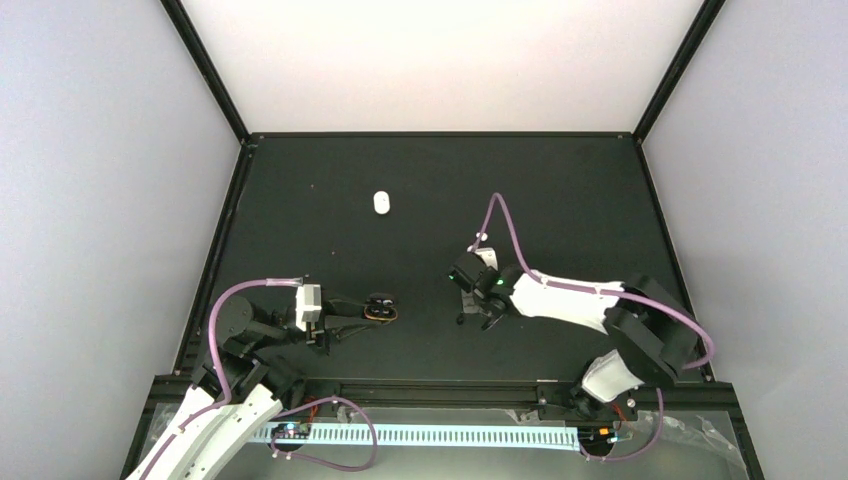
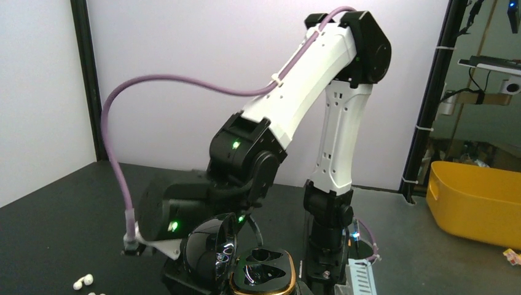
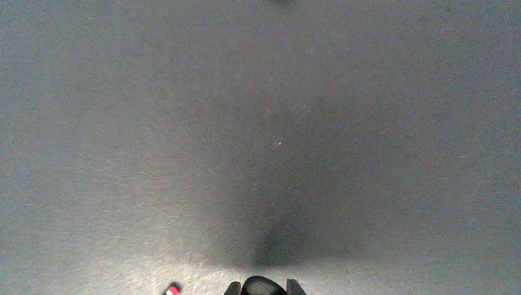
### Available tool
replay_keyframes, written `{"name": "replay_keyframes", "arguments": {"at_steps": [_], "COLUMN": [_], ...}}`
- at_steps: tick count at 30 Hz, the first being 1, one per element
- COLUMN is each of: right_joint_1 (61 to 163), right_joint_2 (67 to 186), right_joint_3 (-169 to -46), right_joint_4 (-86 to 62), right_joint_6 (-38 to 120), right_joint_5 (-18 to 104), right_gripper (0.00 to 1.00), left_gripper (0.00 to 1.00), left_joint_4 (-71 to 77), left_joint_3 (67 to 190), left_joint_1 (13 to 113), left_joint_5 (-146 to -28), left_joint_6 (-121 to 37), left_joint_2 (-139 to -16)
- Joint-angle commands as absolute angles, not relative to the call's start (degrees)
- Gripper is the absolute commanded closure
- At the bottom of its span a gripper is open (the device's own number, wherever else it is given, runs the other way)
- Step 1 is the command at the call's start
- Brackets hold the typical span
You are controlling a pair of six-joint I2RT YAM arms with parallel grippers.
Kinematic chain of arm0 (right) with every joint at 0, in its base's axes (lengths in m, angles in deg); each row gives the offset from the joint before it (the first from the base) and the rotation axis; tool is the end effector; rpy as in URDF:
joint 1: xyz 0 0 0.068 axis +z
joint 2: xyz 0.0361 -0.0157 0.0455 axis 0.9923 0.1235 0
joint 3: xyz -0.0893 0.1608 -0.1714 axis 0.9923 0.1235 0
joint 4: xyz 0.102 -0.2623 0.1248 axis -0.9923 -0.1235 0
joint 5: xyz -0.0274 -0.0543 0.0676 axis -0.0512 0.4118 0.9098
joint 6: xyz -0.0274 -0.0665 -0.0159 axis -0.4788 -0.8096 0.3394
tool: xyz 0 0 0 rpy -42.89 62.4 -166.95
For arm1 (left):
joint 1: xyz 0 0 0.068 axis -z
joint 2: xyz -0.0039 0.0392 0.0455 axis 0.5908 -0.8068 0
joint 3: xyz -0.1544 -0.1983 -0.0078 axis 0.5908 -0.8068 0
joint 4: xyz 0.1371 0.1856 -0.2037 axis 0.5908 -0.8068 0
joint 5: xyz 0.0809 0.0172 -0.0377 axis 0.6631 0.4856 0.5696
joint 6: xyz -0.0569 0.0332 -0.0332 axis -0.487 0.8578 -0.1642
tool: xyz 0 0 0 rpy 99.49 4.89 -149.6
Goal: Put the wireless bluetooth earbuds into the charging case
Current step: Pick up the earbud from the center of the board.
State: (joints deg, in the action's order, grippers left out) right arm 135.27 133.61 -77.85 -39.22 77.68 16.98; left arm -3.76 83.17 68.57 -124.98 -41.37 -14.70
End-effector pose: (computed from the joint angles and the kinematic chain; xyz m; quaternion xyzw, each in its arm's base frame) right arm 0.2073 0.2376 0.0750 -0.0494 0.9723 0.0201 0.2275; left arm 0.1191 -0.1284 0.3165 0.4058 0.5281 -0.4964 0.5568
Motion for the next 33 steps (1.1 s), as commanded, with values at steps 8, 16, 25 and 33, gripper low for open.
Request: {"name": "replay_keyframes", "arguments": {"at_steps": [8,16,25,33], "right_joint_1": [134.9,135.0,135.1,142.9], "right_joint_2": [109.0,95.6,90.1,92.3], "right_joint_3": [-80.9,-83.9,-87.9,-93.8], "right_joint_4": [-35.5,-26.4,-20.4,-15.0], "right_joint_6": [72.3,61.1,54.8,46.4], "right_joint_5": [12.7,20.2,30.6,28.8], "right_gripper": [0.99,0.99,0.99,0.99], "left_gripper": [0.99,0.98,0.98,0.98], "left_joint_4": [-1.9,7.1,23.2,35.5], "left_joint_3": [84.2,84.4,84.8,88.4], "left_joint_1": [68.7,68.8,68.8,68.8], "left_joint_5": [-122.2,-119.3,-117.1,-119.3], "left_joint_6": [-41.8,-44.7,-47.3,-49.8], "left_joint_2": [-14.9,-17.6,-26.7,-38.3]}}
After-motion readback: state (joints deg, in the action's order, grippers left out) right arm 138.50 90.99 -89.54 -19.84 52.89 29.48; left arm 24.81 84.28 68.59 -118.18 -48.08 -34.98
